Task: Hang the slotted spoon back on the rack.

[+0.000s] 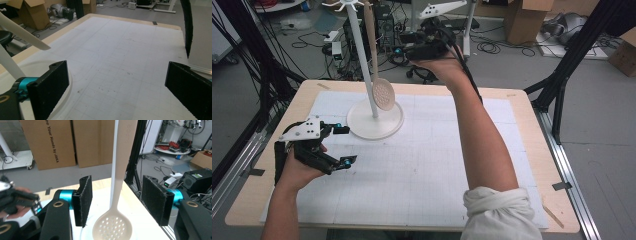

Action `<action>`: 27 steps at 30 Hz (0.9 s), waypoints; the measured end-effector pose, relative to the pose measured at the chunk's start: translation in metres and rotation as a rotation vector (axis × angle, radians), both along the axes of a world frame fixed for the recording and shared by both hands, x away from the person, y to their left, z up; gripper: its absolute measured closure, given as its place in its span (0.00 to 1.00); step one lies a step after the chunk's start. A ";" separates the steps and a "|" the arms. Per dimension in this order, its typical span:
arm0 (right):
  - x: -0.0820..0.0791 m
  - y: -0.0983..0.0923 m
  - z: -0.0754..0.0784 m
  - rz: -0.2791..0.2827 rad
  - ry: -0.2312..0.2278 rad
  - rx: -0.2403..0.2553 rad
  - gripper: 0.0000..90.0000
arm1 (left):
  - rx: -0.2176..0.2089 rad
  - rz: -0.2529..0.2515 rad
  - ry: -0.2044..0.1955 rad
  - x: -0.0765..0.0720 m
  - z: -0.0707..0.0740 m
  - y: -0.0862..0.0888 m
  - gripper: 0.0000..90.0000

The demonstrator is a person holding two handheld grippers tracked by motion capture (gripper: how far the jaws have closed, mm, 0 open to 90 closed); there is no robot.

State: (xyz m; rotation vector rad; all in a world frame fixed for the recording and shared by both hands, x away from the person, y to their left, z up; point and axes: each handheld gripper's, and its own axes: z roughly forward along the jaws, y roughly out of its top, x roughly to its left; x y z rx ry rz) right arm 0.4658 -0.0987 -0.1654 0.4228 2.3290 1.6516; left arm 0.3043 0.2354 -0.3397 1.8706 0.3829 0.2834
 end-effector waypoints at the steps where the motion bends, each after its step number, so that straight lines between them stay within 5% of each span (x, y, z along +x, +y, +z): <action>1: 0.000 0.000 0.000 0.000 0.000 0.000 0.46 | 0.001 0.000 -0.001 0.000 0.000 0.000 0.06; 16: -0.047 -0.070 -0.043 -0.033 0.009 0.097 0.40 | -0.042 0.033 0.003 0.001 -0.002 0.013 0.07; 27: -0.079 -0.101 -0.078 -0.057 0.007 0.128 0.34 | -0.066 0.060 0.007 0.003 -0.007 0.023 0.06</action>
